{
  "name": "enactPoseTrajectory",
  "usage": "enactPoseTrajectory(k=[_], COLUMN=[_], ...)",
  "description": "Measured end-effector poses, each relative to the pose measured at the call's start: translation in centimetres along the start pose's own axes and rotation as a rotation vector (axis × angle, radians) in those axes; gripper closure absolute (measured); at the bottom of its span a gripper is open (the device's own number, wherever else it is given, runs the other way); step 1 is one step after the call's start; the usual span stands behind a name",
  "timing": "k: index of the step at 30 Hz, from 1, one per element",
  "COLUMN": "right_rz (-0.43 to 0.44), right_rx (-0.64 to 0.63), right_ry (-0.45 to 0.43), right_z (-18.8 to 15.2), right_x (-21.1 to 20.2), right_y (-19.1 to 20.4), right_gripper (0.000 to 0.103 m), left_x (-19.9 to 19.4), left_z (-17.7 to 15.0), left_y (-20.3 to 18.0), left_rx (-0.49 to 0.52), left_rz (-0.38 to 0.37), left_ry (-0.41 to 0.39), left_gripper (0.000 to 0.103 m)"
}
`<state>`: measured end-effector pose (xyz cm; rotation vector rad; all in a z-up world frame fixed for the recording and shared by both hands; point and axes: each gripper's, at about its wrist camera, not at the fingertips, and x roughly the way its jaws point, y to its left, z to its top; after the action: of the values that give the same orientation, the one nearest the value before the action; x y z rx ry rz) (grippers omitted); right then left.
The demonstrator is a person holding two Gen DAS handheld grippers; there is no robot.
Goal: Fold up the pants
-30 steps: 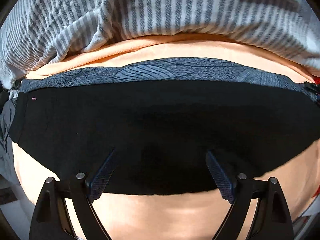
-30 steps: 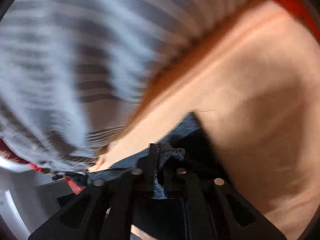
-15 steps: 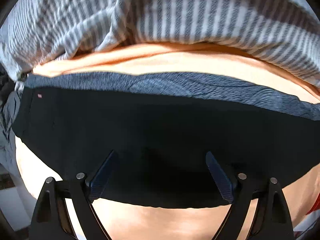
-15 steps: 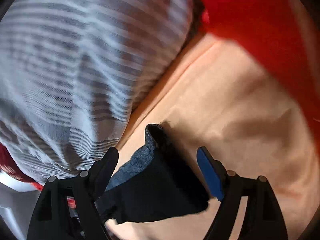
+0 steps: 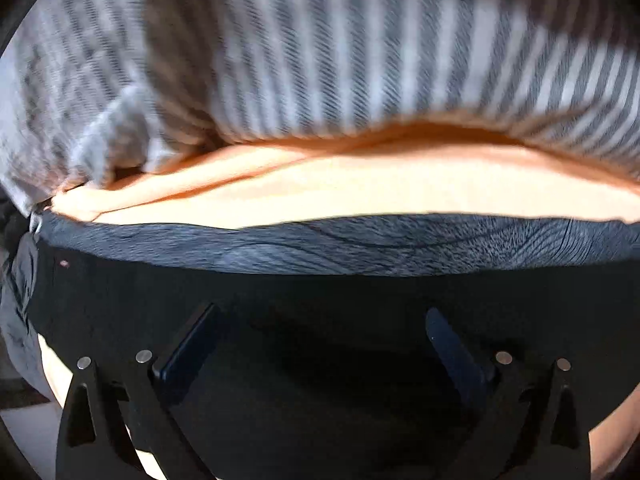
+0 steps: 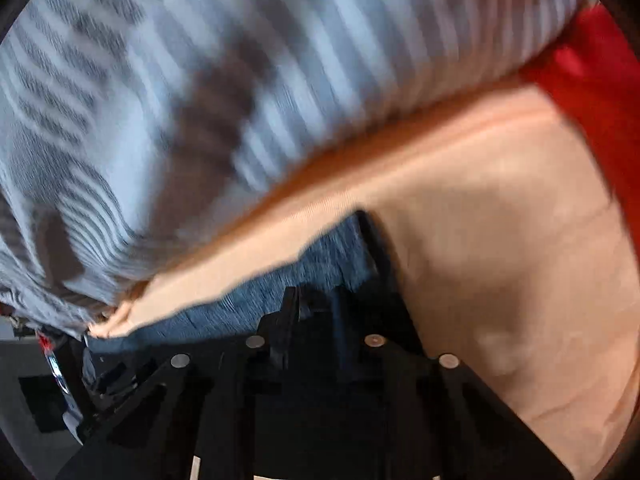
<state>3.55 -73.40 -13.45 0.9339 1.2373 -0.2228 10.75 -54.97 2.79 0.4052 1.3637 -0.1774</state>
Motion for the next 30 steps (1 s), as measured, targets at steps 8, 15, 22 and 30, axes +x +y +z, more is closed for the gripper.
enactPoseTrajectory(k=[8, 15, 22, 30], right_rz=[0.012, -0.005, 0.279, 0.545], right_rx=[-0.069, 0.029, 0.022, -0.058], right_ry=[0.028, 0.010, 0.078, 0.324], right_z=[-3.2, -6.4, -13.9, -27.4], right_x=[-1.4, -1.1, -0.3, 12.2], right_y=[1.4, 0.1, 8.3, 23.6], right_gripper=[0.037, 0.037, 0.037, 0.037], left_x=[-1.6, 4.5, 1.1, 4.9], left_z=[-0.3, -5.6, -4.2, -4.7], left_y=[8.9, 17.6, 25.1, 32.0], left_rx=[-0.058, -0.069, -0.083, -0.067], left_rz=[0.099, 0.253, 0.146, 0.174], left_ry=[-0.039, 0.104, -0.017, -0.042], left_gripper=[0.000, 0.000, 0.000, 0.000])
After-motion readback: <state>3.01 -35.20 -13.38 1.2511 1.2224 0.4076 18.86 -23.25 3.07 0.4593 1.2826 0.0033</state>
